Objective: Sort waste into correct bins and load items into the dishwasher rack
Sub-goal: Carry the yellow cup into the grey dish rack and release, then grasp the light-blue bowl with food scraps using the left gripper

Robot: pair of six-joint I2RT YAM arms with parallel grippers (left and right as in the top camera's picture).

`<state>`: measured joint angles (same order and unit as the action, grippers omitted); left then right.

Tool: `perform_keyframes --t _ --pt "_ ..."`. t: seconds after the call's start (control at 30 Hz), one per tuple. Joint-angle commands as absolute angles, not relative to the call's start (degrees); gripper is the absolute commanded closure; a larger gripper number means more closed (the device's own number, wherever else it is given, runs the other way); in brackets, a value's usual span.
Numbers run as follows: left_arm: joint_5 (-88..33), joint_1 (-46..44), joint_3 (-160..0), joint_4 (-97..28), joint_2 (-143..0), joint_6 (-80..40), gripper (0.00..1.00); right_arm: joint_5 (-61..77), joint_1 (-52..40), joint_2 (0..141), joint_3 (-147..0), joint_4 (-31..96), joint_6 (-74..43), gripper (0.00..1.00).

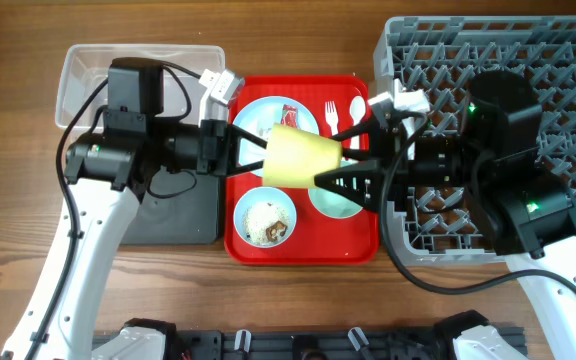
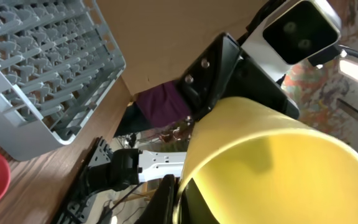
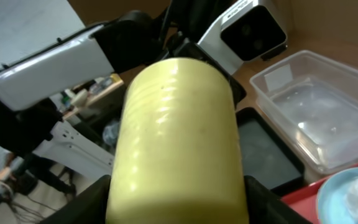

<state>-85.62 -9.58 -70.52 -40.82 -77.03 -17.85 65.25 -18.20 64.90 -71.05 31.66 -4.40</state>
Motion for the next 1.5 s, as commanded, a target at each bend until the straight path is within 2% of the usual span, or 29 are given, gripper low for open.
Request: perform_keyframes --t 0.0,0.1,0.13,0.17,0.2,0.23,0.4,0.5,0.63,0.73,0.87,0.93,1.13,1.17,1.23,1.27,1.37,1.47 --pt "-86.08 -9.52 -70.89 -40.4 -77.03 -16.86 0.96 69.1 -19.81 64.88 -72.1 31.29 -4.58 0.45" --pt "-86.08 -9.52 -70.89 -39.79 -77.03 -16.88 0.96 68.64 -20.62 64.93 -72.1 31.11 -4.54 0.5" --pt "-86.06 -9.52 -70.89 -39.81 -77.03 -16.86 0.9 68.12 -20.62 64.93 -72.1 31.16 -4.54 0.5" --pt "-86.0 -9.52 -70.89 -39.81 -77.03 -16.86 0.73 67.0 -20.62 64.88 -72.1 31.31 -4.51 0.5" --pt "-85.36 -9.52 -70.89 -39.83 -77.03 -16.86 0.26 63.26 -20.6 64.47 -72.1 32.12 -4.51 0.5" --pt "-84.42 -9.52 -70.89 -39.81 -77.03 -16.88 0.0 60.12 -20.58 63.88 -72.12 32.97 -4.54 0.5" --pt "-79.31 -9.47 -70.89 -40.05 -77.03 -16.91 0.0 46.57 -17.19 56.86 -72.12 39.03 -4.75 0.51" --pt "-75.48 -9.47 -70.89 -40.03 -77.03 -16.91 0.0 25.91 -9.85 49.89 -72.12 50.87 -12.78 0.5" --pt "-75.48 -9.47 -70.89 -40.03 -77.03 -16.91 0.0 1.87 -4.16 48.77 -72.1 65.84 -23.33 0.52" --pt "-75.48 -9.47 -70.89 -40.03 -77.03 -16.93 0.0 -5.48 -3.29 51.05 -71.88 71.7 -27.18 0.53" --pt "-75.48 -9.47 -70.89 -40.05 -77.03 -16.91 0.0 -5.78 -3.29 58.72 -71.61 73.45 -27.16 0.52" --pt "-75.48 -9.47 -70.89 -40.05 -77.03 -16.93 0.0 -4.73 -3.29 65.21 -71.61 73.87 -26.81 0.46" --pt "-75.48 -9.47 -70.89 -40.1 -77.03 -16.93 0.0 1.98 -3.31 80.68 -71.61 74.02 -22.55 0.44" --pt "-75.5 -9.47 -70.89 -40.1 -77.03 -16.93 0.0 2.28 -3.31 81.71 -71.61 73.8 -22.48 0.37" --pt "-75.46 -9.47 -70.89 -40.1 -77.03 -16.91 0.0 2.28 -3.31 82.15 -71.7 72.79 -22.44 0.07" --pt "-75.24 -9.52 -70.89 -40.1 -77.03 -16.91 0.0 2.26 -3.31 81.6 -72.2 72.64 -22.41 0.01" --pt "-69.82 -10.57 -70.89 -40.88 -77.03 -16.91 0.0 3.38 -3.31 78.48 -75.72 71.37 -20.78 0.0" --pt "-56.03 -13.93 -70.89 -43.7 -77.03 -16.91 0.0 6.02 -3.31 72.64 -79.55 67.85 -19.53 0.0"
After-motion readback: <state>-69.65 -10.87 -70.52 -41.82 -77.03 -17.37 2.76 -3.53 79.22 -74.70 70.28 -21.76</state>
